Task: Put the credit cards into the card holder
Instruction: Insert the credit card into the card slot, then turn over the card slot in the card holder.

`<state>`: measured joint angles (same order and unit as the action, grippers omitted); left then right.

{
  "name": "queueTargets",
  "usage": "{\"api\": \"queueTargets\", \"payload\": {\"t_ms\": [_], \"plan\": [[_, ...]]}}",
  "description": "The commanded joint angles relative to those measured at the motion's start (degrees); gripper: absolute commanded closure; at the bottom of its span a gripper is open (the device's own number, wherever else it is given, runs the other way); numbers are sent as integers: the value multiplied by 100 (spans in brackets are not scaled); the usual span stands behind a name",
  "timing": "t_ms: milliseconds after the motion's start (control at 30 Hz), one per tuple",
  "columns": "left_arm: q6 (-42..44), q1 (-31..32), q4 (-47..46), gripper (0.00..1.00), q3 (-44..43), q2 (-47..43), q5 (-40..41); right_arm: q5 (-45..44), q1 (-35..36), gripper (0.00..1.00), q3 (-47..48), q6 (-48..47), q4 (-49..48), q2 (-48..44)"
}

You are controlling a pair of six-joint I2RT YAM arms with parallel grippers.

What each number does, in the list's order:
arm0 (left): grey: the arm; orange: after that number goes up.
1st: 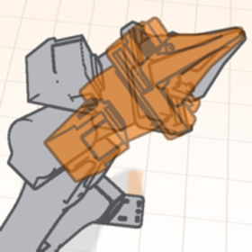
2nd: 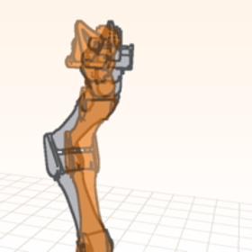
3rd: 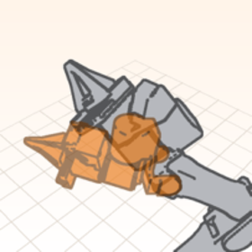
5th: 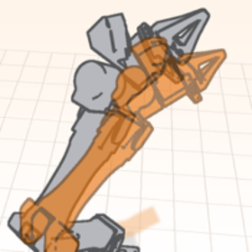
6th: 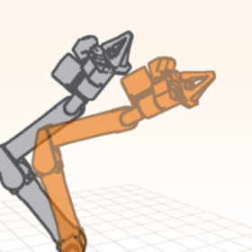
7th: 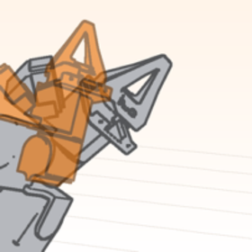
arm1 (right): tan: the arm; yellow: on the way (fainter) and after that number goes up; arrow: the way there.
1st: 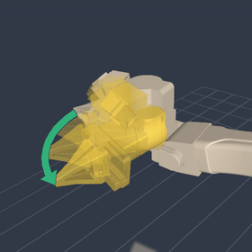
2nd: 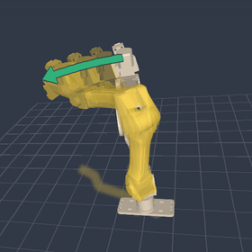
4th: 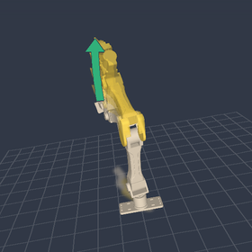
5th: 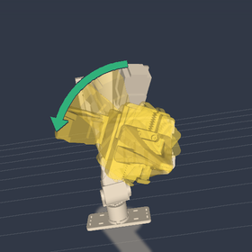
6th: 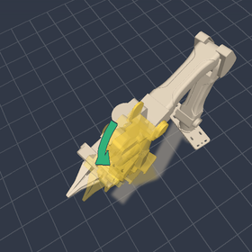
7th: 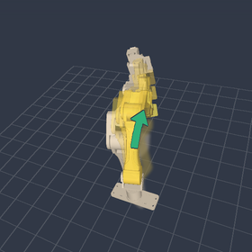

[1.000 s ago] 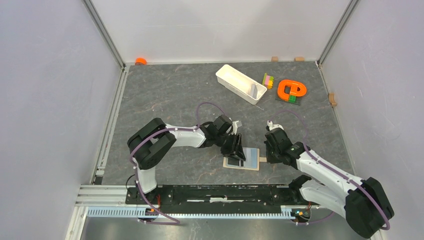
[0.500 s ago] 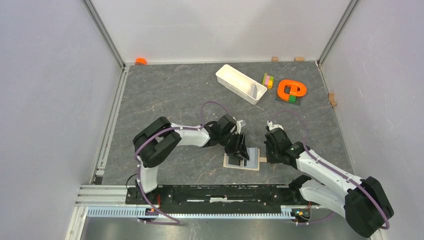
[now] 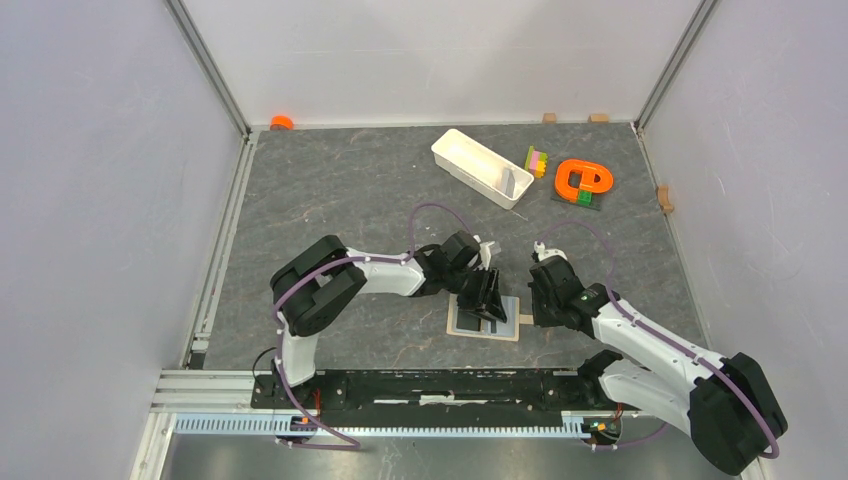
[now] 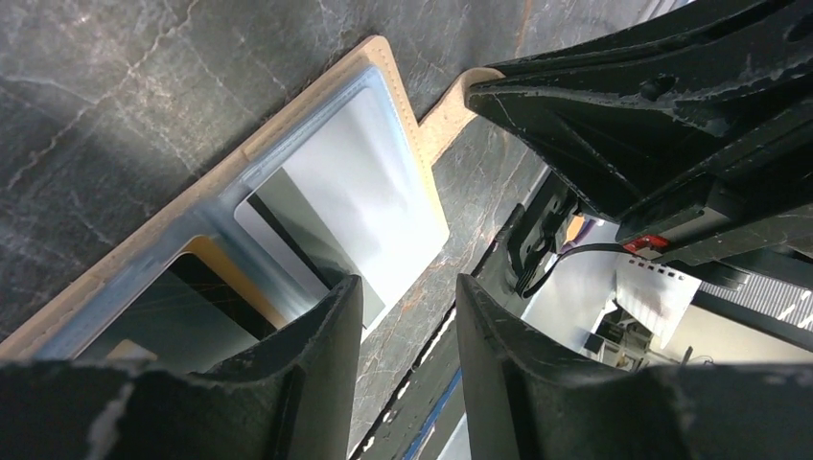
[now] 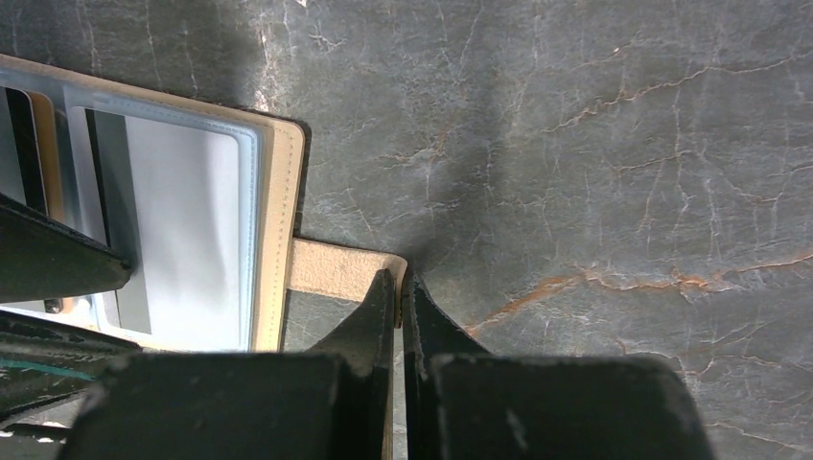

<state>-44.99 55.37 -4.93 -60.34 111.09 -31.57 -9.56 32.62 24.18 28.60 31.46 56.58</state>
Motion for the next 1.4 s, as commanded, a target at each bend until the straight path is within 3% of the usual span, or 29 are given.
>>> {"api": "queueTargets", "payload": {"t_ms": [0,67,333,433,600,1367], "plan": [[-69,26,-481,52,19,-236,112,-115,7,100,60,31,7,-137],[-7,22,-609,49,191,-521,288,-112,7,96,167,29,31,-247],[-33,27,-849,40,1238,-1920,1551,353,7,58,509,-85,-182,-832],[-103,33,-774,38,1676,-2381,2153,736,7,54,471,-75,-430,-967],[-338,39,20,38,1911,-2621,2838,1147,9,59,15,309,-839,-977],[-581,207,-17,48,2082,-2114,2860,1562,7,75,-852,923,-1571,-678]]}}
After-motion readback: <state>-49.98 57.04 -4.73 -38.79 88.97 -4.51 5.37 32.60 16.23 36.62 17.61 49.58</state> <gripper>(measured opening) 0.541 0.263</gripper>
